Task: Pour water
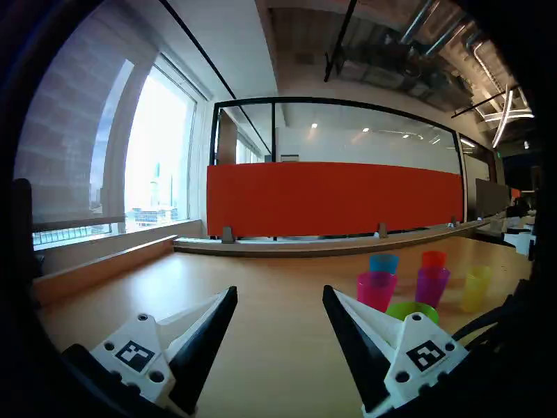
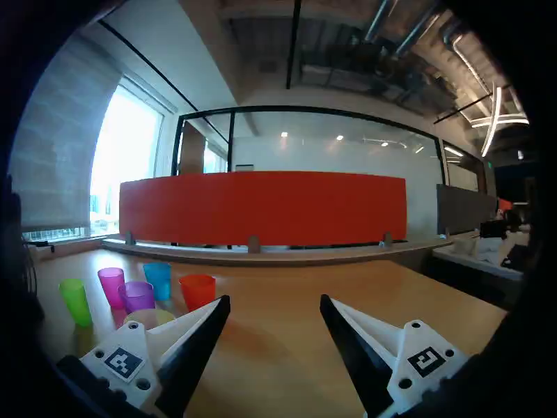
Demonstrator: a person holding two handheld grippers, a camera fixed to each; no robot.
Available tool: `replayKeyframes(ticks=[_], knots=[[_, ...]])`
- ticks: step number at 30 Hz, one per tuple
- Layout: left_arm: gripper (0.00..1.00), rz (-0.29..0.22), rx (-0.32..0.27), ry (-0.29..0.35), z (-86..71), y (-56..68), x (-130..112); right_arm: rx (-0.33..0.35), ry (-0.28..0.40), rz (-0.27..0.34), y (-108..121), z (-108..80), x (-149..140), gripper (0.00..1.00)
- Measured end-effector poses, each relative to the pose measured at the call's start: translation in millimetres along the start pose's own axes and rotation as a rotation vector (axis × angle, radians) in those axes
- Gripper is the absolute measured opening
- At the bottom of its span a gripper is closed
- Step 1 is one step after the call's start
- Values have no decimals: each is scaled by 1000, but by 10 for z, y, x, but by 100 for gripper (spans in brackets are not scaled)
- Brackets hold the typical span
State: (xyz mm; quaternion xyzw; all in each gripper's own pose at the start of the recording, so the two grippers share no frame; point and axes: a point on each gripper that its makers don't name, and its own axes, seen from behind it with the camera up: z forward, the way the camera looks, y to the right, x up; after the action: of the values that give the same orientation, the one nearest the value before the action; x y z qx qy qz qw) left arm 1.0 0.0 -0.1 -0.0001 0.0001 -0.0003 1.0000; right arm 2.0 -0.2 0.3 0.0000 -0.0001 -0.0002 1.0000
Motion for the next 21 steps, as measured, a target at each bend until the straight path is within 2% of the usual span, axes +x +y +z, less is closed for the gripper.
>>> replayKeyframes(ticks=[21], knots=[[91, -1, -9, 3, 11, 29, 14, -2, 1, -1, 9, 3, 1, 100]])
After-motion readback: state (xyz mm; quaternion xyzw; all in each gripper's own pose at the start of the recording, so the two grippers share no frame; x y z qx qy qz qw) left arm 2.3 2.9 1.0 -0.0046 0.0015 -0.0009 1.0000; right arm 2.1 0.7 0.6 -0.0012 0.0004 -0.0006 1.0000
